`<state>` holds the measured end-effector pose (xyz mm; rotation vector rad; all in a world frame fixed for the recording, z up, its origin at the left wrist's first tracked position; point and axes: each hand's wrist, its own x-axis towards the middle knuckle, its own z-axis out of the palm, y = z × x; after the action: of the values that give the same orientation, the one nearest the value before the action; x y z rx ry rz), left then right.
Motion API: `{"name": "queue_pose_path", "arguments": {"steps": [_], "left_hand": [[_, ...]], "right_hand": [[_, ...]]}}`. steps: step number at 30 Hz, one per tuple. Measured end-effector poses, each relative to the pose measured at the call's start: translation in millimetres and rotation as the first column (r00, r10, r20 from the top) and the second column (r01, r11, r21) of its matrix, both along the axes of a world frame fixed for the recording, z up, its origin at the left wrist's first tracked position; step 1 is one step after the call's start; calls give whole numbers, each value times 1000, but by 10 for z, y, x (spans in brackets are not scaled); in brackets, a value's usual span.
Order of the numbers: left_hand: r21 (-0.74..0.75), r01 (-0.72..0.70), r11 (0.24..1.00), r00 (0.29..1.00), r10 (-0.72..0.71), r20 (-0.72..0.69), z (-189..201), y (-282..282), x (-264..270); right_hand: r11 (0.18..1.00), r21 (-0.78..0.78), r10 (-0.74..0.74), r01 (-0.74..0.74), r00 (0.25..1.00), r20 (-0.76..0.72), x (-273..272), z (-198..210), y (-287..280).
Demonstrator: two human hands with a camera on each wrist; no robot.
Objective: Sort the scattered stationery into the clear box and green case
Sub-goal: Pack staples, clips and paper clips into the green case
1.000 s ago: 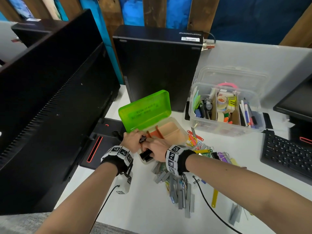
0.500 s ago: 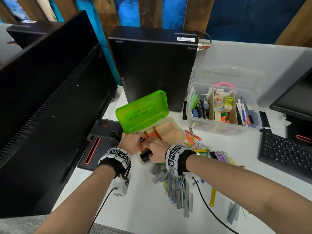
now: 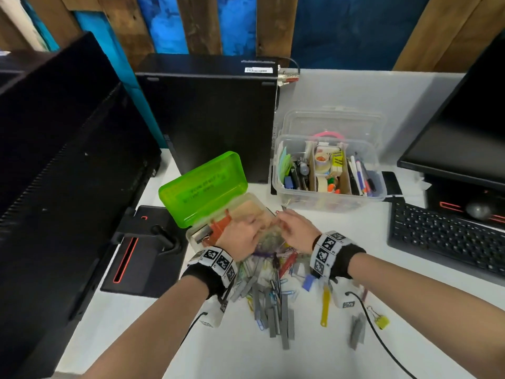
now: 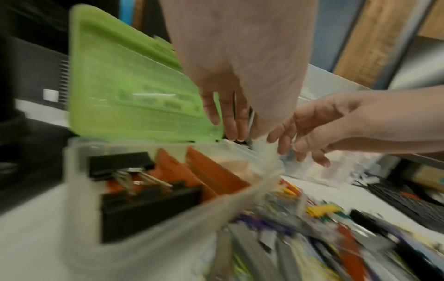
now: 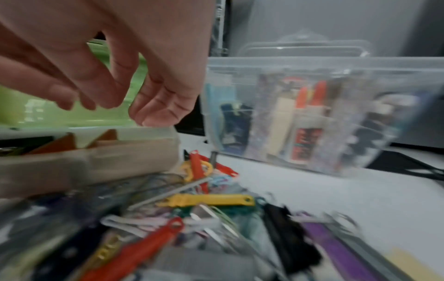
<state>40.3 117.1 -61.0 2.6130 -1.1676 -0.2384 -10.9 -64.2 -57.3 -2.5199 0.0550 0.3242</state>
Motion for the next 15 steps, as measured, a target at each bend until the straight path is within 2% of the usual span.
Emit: {"name": "queue_pose_path", "arguments": {"steps": [5, 9, 12, 15], "left_hand": [[96, 134, 986, 991, -132, -27, -124, -268, -184], [128, 161, 979, 987, -160, -22, -207, -370, -256], [64, 190, 980, 982, -189, -26, -260, -411, -318], [43, 188, 981, 982, -188, -13, -250, -482, -405]], "right_hand": [[997, -16, -82, 82, 996, -33, -313, -105, -423], [989, -44, -144, 141, 985, -94, -521, -208, -609], [995, -57, -95, 87, 983, -155, -628, -183, -683], [993, -106, 35, -54, 983, -178, -753, -205, -726]]}}
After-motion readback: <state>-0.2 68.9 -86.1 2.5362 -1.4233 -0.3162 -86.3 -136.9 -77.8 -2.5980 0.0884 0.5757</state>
